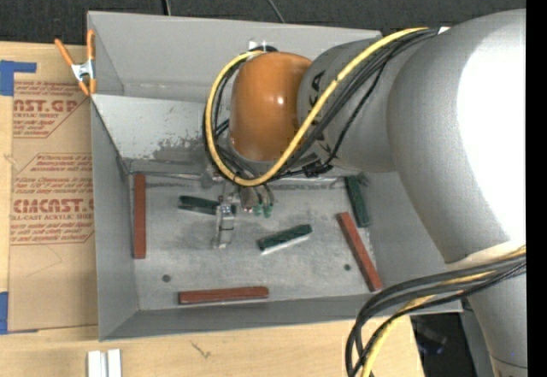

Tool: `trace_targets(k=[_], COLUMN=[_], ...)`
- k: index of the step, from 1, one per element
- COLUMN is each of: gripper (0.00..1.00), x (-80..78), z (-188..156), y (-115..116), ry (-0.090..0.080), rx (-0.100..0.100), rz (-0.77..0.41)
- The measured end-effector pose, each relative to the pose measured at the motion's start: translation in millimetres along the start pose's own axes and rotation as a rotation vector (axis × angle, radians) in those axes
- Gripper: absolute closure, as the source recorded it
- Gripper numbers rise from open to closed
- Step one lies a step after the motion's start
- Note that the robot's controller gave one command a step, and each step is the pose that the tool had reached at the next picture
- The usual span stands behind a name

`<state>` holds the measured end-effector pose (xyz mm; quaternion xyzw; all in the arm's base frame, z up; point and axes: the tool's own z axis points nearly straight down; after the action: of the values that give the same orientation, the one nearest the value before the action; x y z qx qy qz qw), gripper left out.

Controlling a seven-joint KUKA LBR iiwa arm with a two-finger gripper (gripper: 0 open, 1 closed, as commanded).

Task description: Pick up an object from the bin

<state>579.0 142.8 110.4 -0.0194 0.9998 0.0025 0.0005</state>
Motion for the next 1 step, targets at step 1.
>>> trace_targets(k=[1], gripper=[1.0], x=[-3.5], z=[40.0], y=[-23.5], ry=[-0.001], rx=[0.004], rz=[0.135])
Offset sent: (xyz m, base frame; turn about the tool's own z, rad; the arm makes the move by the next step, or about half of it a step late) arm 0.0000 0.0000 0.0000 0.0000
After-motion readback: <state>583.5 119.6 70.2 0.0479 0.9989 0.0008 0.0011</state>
